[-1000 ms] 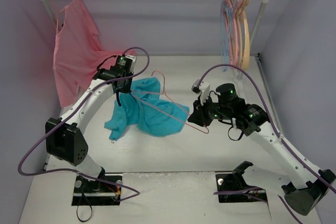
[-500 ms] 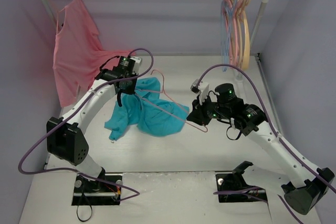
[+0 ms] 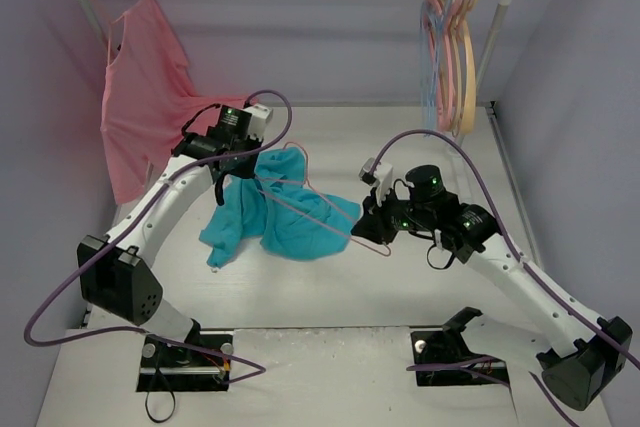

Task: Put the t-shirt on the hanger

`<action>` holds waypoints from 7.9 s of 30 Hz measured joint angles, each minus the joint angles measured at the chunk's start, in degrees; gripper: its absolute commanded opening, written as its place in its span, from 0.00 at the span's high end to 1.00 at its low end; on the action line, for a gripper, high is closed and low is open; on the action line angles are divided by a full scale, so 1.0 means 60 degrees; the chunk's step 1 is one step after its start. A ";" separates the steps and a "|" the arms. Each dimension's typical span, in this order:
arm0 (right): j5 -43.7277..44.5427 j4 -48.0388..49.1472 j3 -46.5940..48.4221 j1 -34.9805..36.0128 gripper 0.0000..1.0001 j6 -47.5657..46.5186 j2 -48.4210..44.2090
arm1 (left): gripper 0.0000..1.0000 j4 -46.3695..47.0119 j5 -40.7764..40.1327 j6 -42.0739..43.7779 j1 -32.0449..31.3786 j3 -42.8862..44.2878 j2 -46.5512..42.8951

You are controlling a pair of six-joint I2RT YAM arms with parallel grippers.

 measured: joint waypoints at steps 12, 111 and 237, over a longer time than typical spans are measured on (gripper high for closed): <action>-0.0076 0.2357 -0.1049 0.0000 1.00 0.0736 -0.0725 | 1.00 -0.0339 0.1293 0.0499 -0.0055 0.1246 -0.0630; 0.0109 1.4182 -0.3891 -0.0146 1.00 0.2470 0.2637 | 0.55 -0.1220 0.1315 0.2215 0.1133 0.1745 -0.2040; 0.5308 0.5996 0.1144 0.2058 0.85 0.5971 0.6084 | 1.00 0.1494 0.4590 0.2167 0.0805 -0.1687 -0.4379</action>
